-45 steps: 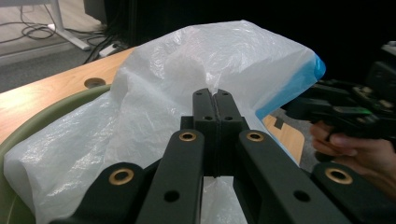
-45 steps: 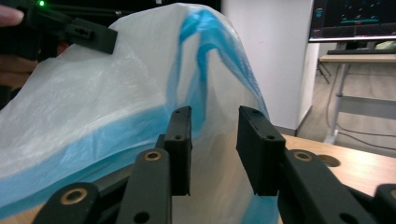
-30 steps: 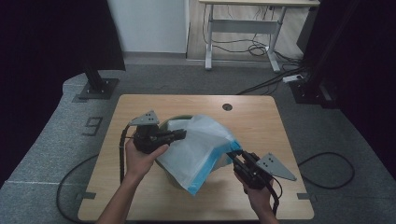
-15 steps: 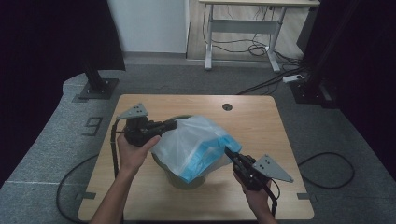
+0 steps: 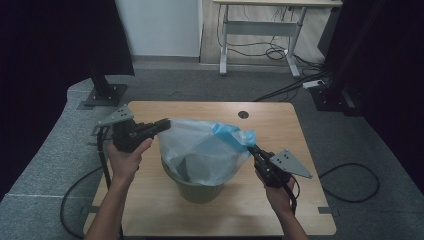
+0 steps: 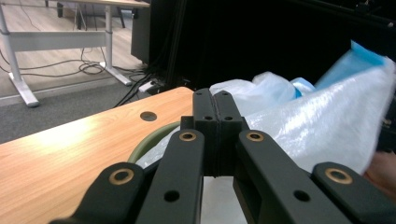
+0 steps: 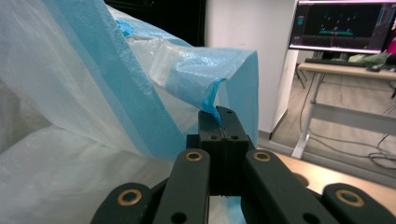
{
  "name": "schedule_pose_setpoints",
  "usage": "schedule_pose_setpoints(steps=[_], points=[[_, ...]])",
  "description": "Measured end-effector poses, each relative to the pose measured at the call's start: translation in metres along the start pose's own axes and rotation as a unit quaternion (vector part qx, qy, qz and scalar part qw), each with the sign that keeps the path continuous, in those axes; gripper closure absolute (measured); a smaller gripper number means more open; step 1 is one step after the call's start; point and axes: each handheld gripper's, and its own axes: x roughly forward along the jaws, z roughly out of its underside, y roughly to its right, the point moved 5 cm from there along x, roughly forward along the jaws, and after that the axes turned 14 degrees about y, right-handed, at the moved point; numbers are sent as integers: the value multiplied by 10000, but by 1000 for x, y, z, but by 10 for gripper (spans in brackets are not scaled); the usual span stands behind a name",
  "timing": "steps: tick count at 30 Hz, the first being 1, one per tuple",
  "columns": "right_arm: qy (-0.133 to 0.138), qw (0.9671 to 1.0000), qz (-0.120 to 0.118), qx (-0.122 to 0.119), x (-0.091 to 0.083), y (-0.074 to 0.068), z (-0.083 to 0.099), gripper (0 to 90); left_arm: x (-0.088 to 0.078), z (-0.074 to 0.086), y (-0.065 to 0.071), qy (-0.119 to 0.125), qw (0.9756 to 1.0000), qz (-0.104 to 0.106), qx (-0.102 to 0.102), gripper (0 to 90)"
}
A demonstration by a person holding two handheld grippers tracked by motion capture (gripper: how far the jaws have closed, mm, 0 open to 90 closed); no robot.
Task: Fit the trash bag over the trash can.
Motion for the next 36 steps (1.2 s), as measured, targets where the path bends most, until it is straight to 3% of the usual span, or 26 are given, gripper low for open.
schedule_pose_setpoints(steps=[5,12,19,30,33,36], points=[[64,9998,-4,-188,-2,-4,-5,890,-12,11,-1,37,9999,76,-71,900],[174,9989,-238,-353,-17,-20,-9,889,-29,33,3,-11,9998,175,-82,900],[89,9989,-363,-276,-29,-23,0,889,-39,48,3,-144,9996,205,-124,900],[-27,9983,-535,-230,-44,-29,10,889,-48,59,9,-575,9980,248,58,900],[-99,9977,-673,12,-51,-36,17,889,-53,66,11,-701,9972,225,116,900],[-216,9968,-768,53,-59,-43,27,889,-60,76,9,-806,9966,133,136,900]])
